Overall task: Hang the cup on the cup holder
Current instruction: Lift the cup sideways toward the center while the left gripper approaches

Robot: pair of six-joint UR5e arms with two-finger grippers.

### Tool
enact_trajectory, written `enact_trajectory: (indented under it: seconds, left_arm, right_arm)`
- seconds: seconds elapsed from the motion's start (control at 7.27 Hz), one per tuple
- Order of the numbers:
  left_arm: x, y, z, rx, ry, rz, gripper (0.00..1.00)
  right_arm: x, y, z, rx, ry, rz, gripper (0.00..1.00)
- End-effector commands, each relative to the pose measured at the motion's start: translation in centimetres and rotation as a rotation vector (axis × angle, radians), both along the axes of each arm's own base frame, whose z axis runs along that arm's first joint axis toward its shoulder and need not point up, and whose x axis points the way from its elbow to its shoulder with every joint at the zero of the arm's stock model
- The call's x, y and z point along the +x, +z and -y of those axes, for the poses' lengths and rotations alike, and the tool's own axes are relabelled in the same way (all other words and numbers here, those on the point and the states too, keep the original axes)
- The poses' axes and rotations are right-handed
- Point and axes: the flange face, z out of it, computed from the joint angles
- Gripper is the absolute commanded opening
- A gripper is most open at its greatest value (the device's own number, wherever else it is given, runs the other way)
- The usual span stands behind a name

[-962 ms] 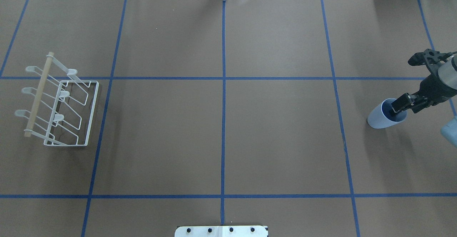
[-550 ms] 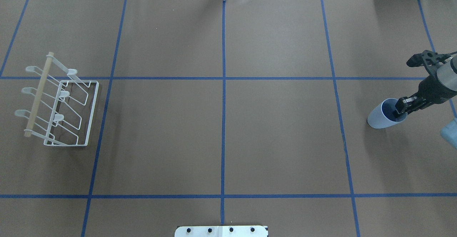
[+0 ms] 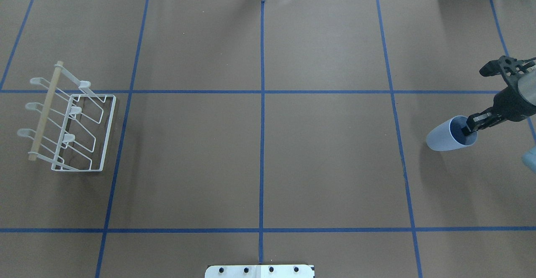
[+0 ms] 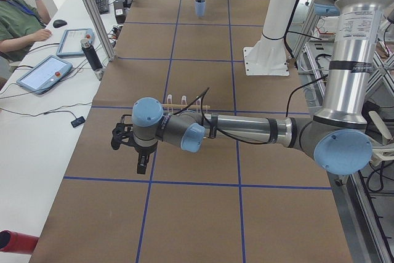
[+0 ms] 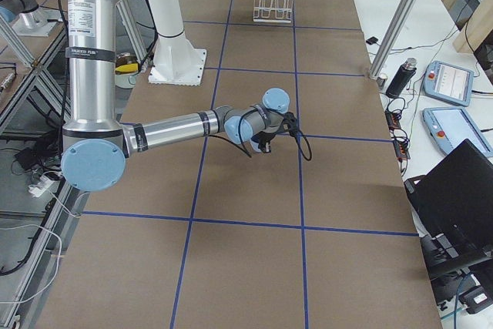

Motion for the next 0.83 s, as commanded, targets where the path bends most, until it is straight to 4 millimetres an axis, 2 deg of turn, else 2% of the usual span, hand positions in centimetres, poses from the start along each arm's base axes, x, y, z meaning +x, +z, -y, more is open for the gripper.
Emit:
enact_trajectory:
  seconds: [0.0, 0.28, 0.41, 0.55, 0.69]
  left_arm:
    - [3.7, -3.3, 0.9, 0.037, 0.038, -0.058, 0.99]
    - [9.1, -9.2, 0.9, 0.068, -0.074, -0.206, 0.99]
    - [13.0, -12.6, 1.1, 0.078, -0.099, -0.311, 0.99]
    - [15.2, -16.6, 1.3, 0.142, -0.106, -0.408, 0.99]
    - [15.3, -18.5, 0.6, 0.162, -0.134, -0.496, 0.99]
  right_arm:
    - [-1.5, -8.4, 1.9, 0.043, 0.086, 0.138, 0.0]
    - [-3.1, -14.4, 3.1, -0.005, 0.226, 0.333, 0.0]
    - [-3.4, -16.7, 2.8, -0.024, 0.253, 0.407, 0.0]
    - [-3.0, -19.0, 2.0, -0.036, 0.273, 0.5, 0.0]
    - [-2.5, -20.2, 0.6, -0.054, 0.295, 0.616, 0.0]
